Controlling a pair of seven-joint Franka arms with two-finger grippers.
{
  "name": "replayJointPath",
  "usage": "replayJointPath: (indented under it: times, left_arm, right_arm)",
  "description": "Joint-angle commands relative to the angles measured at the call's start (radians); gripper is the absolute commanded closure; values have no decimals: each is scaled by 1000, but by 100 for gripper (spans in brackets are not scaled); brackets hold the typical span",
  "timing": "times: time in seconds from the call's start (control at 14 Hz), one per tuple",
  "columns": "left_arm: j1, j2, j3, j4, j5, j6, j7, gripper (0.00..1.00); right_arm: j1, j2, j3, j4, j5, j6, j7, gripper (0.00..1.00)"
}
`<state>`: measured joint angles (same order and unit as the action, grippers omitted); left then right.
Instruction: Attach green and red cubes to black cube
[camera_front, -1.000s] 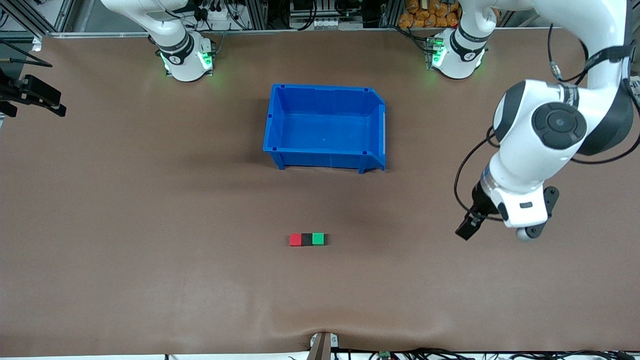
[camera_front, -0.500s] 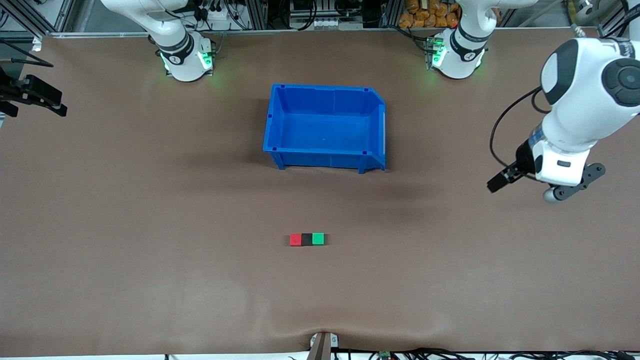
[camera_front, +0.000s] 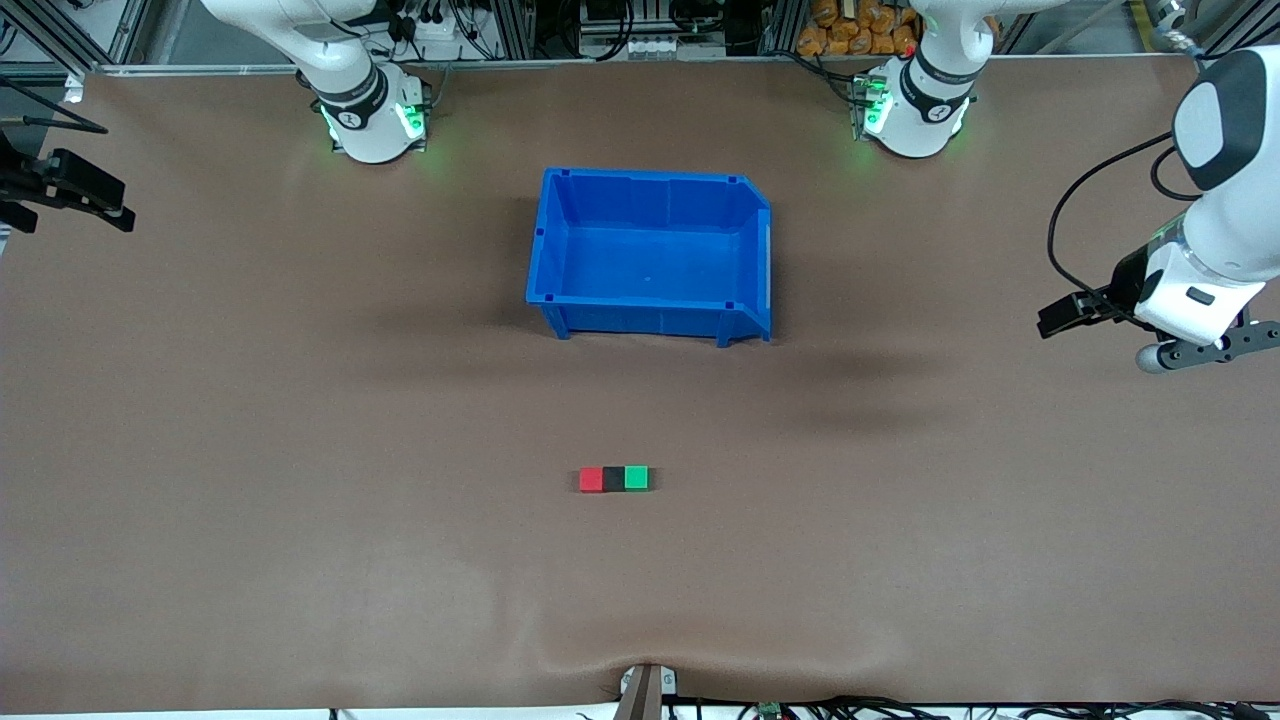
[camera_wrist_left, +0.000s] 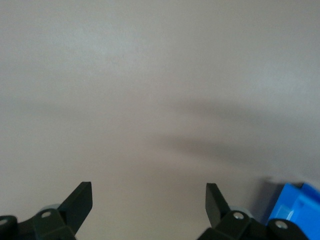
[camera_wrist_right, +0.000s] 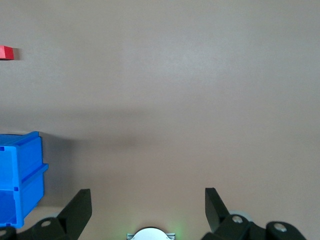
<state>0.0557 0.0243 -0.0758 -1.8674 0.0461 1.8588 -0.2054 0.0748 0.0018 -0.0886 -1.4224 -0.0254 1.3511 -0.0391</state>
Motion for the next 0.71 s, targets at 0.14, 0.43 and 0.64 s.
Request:
replayJointPath:
  times: [0.14,0.43,0.64]
  left_arm:
    - [1,19,-9,166,-12,-157,75,0]
    - [-22,20,-24,269,-9,-225,163,0]
    - [-28,22,-24,353,-17,-354,270,0]
  right_arm:
    - [2,6,0,19,-4,-15,-5,0]
    - [2,6,0,19,-4,-15,-5,0]
    - [2,6,-2,19,-4,-16,-5,0]
